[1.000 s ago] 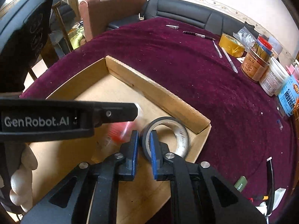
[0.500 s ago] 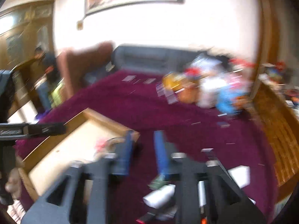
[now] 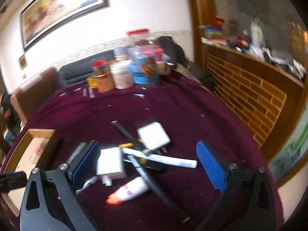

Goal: Organize rigid objects
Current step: 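Grasp the green lighter with the left tool and lift it, then place the lighter in the tray while the right tool moves the white dropper bottle there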

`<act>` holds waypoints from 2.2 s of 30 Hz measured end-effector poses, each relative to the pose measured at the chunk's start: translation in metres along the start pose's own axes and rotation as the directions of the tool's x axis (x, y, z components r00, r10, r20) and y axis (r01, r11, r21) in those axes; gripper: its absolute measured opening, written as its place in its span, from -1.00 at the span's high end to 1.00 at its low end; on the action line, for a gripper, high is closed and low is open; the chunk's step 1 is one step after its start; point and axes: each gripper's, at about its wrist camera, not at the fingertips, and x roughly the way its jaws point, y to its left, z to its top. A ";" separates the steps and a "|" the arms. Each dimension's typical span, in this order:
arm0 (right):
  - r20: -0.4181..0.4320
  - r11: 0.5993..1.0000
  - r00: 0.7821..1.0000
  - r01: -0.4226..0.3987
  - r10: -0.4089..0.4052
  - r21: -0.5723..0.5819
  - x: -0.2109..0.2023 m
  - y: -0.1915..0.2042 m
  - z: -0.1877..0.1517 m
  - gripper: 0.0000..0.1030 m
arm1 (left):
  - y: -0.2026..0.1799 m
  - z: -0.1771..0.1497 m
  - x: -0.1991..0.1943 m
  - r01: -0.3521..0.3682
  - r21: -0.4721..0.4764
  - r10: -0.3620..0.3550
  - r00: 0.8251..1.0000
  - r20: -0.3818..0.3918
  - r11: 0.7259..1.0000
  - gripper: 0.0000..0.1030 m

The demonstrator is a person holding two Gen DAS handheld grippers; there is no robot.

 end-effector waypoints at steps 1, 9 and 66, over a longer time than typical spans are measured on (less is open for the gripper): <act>-0.002 1.000 1.000 0.008 -0.008 0.019 0.005 -0.007 -0.002 -0.95 | -0.005 0.002 0.006 -0.016 0.013 0.016 1.000 -0.001 1.000 -0.48; -0.027 0.988 0.999 -0.025 0.030 0.153 0.031 -0.048 -0.013 -0.95 | -0.007 0.034 0.067 -0.091 -0.006 0.090 0.994 -0.058 0.996 -0.48; -0.465 0.956 0.841 -0.289 0.275 0.044 0.081 0.148 -0.031 -0.13 | 0.151 -0.045 -0.116 0.095 -0.234 -0.021 0.953 0.301 0.968 0.68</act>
